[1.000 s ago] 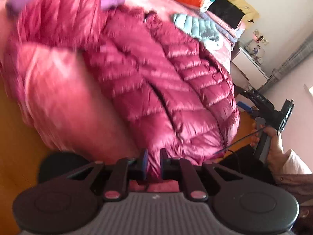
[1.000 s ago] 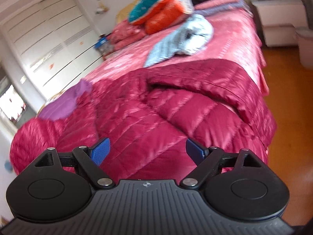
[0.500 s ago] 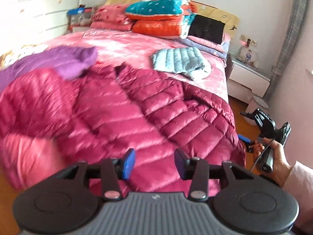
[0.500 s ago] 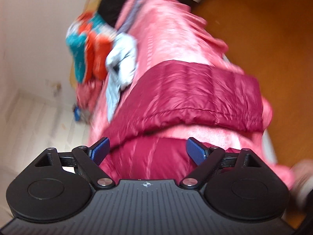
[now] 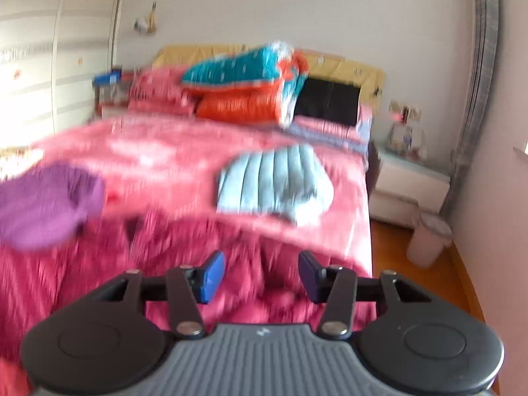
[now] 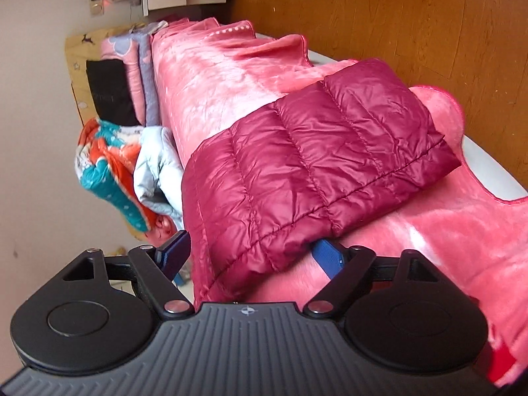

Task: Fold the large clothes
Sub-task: 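Grasp the magenta jacket hem with the right gripper and lift it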

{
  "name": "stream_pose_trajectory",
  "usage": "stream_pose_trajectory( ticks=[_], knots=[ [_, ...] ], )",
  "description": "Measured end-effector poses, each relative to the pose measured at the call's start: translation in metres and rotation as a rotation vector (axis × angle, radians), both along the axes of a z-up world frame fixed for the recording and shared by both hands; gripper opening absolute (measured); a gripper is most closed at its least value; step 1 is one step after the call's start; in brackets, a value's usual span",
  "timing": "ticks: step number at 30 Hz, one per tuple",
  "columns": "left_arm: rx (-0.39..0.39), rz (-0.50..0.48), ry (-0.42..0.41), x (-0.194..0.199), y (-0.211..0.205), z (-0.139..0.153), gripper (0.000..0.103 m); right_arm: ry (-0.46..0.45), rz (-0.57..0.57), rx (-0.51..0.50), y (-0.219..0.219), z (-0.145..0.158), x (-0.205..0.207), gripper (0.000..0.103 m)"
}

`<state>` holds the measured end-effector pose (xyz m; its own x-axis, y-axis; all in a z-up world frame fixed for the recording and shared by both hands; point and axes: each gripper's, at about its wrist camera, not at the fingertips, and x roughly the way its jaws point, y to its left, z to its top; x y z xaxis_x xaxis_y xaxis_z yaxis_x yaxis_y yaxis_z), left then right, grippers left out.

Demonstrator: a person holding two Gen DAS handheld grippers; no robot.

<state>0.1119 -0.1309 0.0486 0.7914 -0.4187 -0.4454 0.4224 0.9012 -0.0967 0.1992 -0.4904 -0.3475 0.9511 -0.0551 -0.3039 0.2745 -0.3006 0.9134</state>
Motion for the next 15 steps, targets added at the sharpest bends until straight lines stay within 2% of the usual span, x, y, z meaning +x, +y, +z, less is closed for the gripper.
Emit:
stream_pose_trajectory(
  ticks=[1,3,5,7,10,15],
  knots=[
    [-0.01,0.001,-0.024,0.005,-0.006,0.008,0.052,0.002,-0.011,-0.001,-0.002,-0.002,0.004,0.098],
    [-0.029,0.003,-0.079,0.01,-0.019,0.024,0.058,0.006,-0.037,0.01,-0.002,-0.006,0.001,0.085],
    [-0.038,0.014,-0.132,0.011,-0.029,0.034,0.066,0.006,-0.056,0.021,-0.006,-0.009,0.003,0.057],
    [-0.045,0.021,-0.152,0.013,-0.032,0.036,0.066,-0.005,-0.066,0.012,-0.009,-0.009,0.005,0.045],
    [-0.046,0.034,-0.153,0.014,-0.03,0.024,0.067,-0.052,-0.06,-0.037,-0.016,-0.002,0.007,0.026],
    [-0.044,0.096,-0.103,0.02,-0.007,-0.02,0.067,-0.071,-0.049,-0.112,-0.026,0.008,0.009,0.022]
  ],
)
